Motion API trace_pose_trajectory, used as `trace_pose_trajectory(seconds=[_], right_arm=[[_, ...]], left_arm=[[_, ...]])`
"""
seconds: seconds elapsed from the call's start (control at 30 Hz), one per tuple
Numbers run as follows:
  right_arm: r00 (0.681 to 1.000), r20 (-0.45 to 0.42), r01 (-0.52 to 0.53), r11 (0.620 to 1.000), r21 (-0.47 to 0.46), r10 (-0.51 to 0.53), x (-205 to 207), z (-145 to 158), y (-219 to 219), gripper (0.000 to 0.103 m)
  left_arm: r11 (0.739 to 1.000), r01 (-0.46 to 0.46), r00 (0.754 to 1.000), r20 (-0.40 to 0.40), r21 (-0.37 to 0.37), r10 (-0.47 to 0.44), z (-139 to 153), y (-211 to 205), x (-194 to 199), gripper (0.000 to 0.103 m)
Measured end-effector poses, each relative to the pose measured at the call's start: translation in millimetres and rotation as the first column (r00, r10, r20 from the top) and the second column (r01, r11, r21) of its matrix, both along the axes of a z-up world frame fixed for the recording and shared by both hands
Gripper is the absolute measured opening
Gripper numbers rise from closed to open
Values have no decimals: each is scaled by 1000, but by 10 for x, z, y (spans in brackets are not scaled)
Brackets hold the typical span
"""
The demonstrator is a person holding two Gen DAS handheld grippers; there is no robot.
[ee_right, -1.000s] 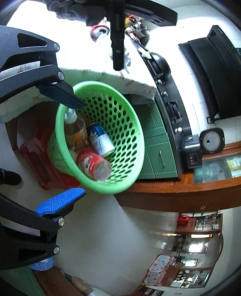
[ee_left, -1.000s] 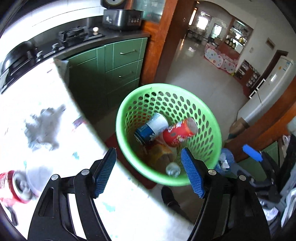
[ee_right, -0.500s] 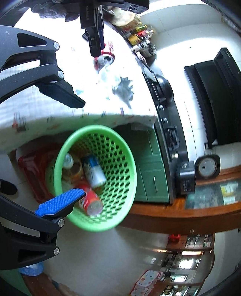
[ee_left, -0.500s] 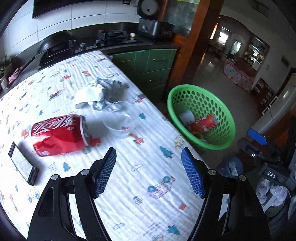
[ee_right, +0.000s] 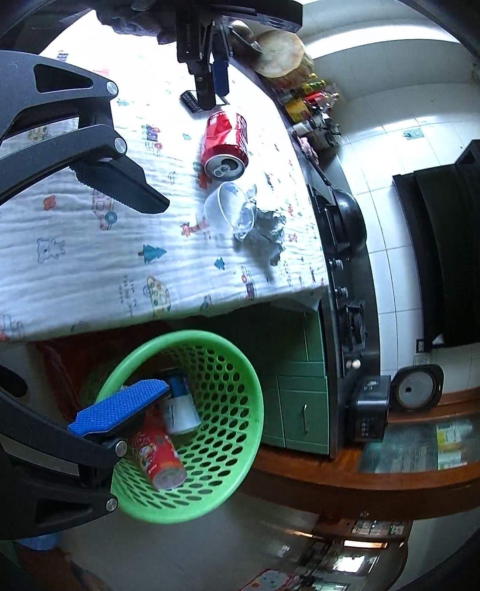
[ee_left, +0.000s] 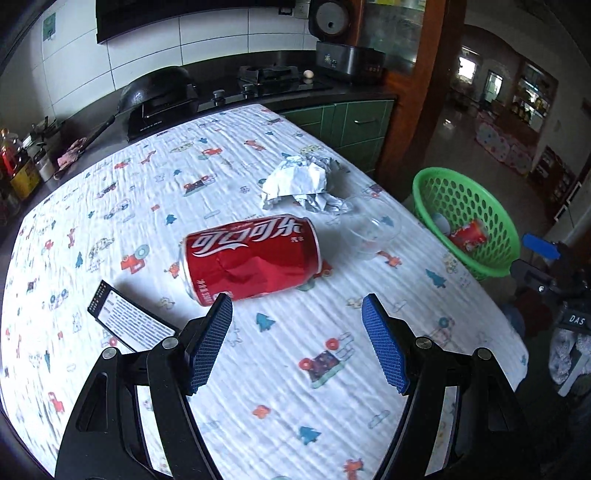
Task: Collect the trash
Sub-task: 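Move the left tool to the Coca-Cola can while the right tool reaches the clear plastic cup, then grasp the Coca-Cola can with the left tool while the right tool grasps the clear cup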
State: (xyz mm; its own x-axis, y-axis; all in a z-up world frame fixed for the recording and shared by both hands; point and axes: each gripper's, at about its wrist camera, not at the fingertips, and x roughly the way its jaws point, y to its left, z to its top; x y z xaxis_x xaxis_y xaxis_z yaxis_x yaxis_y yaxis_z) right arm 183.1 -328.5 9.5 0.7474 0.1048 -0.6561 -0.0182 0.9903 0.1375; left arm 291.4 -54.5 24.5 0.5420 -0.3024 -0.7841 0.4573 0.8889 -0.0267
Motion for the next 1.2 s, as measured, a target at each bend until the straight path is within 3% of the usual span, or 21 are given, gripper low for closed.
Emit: trace_pose_trajectory(seconds=[0.47,0.77,1.03,1.2], right_arm=[[986,-61,-161,986,-47,158,870,-184,605,89],[973,-111,-212,975,-72,203,1371,-427,862,88],[970,-135,-211,976,-52,203,1559,-549,858,84],[966,-142,-228,972,-55,218,1611,-563,895,78]], left_arm=[[982,170,985,19,84,-172,11,231,354,72],[936,309,946,50,166,-321,-18,183,455,72],[847,463,877,2,260,-480,-136,-26,614,72],[769,569,811,-42,292,-584,-179,-149,690,73]])
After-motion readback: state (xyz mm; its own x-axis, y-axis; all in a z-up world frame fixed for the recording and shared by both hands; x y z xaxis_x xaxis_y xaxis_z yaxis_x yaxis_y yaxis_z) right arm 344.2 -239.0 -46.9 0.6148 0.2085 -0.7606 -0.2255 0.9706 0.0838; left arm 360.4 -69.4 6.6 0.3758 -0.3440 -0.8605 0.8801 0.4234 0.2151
